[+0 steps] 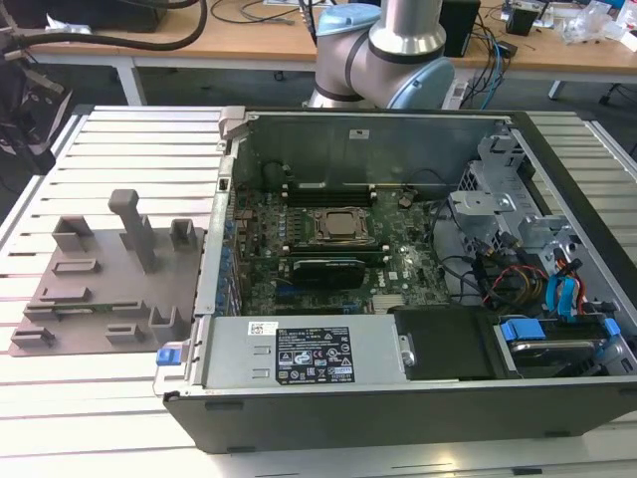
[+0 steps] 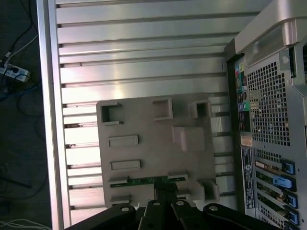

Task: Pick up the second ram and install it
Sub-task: 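Reach for the second ram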

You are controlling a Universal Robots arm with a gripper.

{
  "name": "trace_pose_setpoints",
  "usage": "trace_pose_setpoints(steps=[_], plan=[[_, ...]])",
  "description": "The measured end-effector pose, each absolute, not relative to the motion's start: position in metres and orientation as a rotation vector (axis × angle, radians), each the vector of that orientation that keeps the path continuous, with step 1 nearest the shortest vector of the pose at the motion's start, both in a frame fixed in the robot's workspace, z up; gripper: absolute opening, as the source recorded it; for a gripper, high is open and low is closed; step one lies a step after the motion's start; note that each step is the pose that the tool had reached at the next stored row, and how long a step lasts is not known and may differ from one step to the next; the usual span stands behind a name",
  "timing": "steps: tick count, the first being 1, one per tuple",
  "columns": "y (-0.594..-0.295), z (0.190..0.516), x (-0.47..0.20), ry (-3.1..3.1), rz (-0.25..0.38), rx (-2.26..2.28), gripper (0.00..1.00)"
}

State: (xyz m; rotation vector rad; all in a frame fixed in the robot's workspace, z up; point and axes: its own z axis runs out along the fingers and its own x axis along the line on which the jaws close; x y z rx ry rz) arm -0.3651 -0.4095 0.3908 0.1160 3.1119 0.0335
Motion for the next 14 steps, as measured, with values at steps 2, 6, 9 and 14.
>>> trace_pose_setpoints(steps=[2, 6, 9, 14], plan=[[-0.413, 0.391, -0.366, 3.112, 0.035, 0.116, 0.10], [-0.441, 0.389, -0.367, 3.112, 0.035, 0.114, 0.10], [-0.450, 0.386, -0.361, 3.118, 0.032, 0.106, 0.10], [-0.458, 0.383, -0.360, 3.118, 0.031, 0.104, 0.10]])
